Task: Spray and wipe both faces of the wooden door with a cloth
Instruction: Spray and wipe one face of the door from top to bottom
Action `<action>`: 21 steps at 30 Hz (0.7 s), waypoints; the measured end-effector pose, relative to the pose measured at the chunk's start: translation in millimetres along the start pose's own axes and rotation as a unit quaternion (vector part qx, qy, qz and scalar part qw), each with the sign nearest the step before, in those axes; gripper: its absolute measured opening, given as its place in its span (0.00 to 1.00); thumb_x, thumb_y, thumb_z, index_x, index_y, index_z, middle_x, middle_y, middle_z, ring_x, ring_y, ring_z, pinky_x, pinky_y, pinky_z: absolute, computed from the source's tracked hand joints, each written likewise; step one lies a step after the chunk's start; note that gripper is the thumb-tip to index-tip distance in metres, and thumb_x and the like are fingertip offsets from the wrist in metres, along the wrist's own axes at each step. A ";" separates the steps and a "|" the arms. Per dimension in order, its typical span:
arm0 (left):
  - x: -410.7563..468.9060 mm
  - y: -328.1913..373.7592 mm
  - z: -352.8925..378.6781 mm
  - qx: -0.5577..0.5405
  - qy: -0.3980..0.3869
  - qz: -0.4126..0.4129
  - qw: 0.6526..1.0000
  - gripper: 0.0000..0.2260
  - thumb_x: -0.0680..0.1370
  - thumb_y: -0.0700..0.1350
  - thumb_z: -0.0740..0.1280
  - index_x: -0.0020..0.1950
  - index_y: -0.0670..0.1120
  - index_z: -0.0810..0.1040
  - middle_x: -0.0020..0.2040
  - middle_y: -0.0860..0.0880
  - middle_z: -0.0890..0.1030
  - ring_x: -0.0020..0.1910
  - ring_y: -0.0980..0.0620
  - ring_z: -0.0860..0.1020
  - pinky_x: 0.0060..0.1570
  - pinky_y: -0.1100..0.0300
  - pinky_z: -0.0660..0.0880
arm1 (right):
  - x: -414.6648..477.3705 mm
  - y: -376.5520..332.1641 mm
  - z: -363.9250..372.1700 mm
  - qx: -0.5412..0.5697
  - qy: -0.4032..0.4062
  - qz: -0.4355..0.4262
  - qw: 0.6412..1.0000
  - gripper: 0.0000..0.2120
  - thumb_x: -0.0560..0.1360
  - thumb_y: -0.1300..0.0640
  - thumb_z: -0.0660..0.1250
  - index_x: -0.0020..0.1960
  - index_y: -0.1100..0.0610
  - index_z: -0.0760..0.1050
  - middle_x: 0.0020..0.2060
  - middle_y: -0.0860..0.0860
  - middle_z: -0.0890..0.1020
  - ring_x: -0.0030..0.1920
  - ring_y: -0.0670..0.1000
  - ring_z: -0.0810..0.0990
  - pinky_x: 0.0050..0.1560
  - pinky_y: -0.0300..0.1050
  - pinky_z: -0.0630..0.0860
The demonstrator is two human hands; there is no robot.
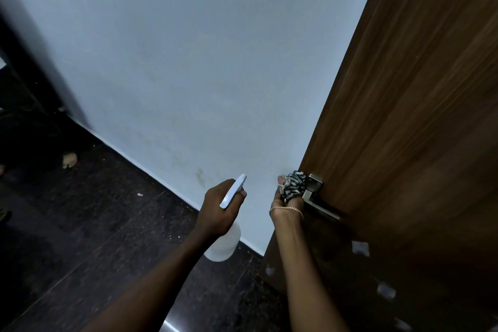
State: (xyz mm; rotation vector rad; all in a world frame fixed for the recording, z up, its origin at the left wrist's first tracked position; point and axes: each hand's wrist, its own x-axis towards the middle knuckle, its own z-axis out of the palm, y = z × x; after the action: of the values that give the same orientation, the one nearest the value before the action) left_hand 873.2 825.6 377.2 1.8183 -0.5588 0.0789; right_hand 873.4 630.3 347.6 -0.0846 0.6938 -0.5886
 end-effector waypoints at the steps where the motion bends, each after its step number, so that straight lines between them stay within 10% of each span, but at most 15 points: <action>1: 0.5 -1.1 0.8 0.002 -0.005 0.001 1.000 0.11 0.82 0.46 0.65 0.43 0.42 0.75 0.34 0.46 0.75 0.33 0.42 0.75 0.31 0.39 0.76 | 3.1 3.1 -3.9 0.003 0.022 0.009 1.000 0.12 0.84 0.63 0.58 0.50 0.56 0.79 0.43 0.52 0.86 0.39 0.50 0.86 0.37 0.39 0.83; 5: 3.0 0.0 2.1 -0.009 -0.028 0.008 1.000 0.11 0.81 0.47 0.64 0.43 0.42 0.75 0.34 0.46 0.75 0.33 0.42 0.75 0.32 0.39 0.76 | 15.5 15.7 -26.5 0.011 0.076 0.013 0.997 0.11 0.83 0.60 0.60 0.60 0.61 0.79 0.61 0.56 0.81 0.47 0.52 0.83 0.37 0.43 0.83; 9: 6.7 2.9 6.6 -0.014 -0.049 0.021 0.998 0.09 0.81 0.45 0.64 0.42 0.45 0.76 0.35 0.48 0.76 0.34 0.45 0.76 0.33 0.40 0.77 | 7.7 5.6 -22.1 0.020 0.029 0.018 0.999 0.13 0.83 0.62 0.56 0.52 0.62 0.79 0.56 0.59 0.82 0.52 0.54 0.83 0.52 0.44 0.82; 14: 9.4 3.4 11.6 -0.027 -0.076 0.032 0.996 0.08 0.81 0.42 0.64 0.42 0.45 0.76 0.36 0.49 0.77 0.35 0.46 0.76 0.34 0.42 0.77 | 9.7 6.9 -28.2 -0.005 0.031 0.027 0.999 0.12 0.83 0.60 0.57 0.59 0.61 0.78 0.65 0.59 0.78 0.53 0.55 0.82 0.40 0.44 0.84; 17: 7.9 0.6 12.8 -0.032 -0.081 0.033 0.996 0.09 0.81 0.42 0.64 0.42 0.44 0.76 0.35 0.49 0.76 0.34 0.45 0.76 0.34 0.41 0.76 | 5.8 -4.0 -37.7 0.035 0.029 0.054 0.997 0.16 0.82 0.64 0.57 0.67 0.64 0.74 0.63 0.61 0.79 0.66 0.57 0.78 0.55 0.46 0.82; 21: 5.5 -2.5 16.2 -0.037 -0.095 0.031 0.994 0.10 0.82 0.42 0.64 0.41 0.44 0.75 0.34 0.49 0.75 0.33 0.45 0.75 0.33 0.42 0.76 | -18.6 -30.1 -91.2 -0.039 0.007 0.059 0.997 0.21 0.79 0.54 0.69 0.69 0.59 0.72 0.61 0.45 0.81 0.64 0.45 0.77 0.62 0.36 0.74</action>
State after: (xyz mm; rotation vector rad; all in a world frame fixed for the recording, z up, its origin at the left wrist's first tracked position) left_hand 875.4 809.4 371.6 1.7463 -0.7437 -0.0722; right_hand 790.5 625.9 295.8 -0.1121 0.7295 -0.4490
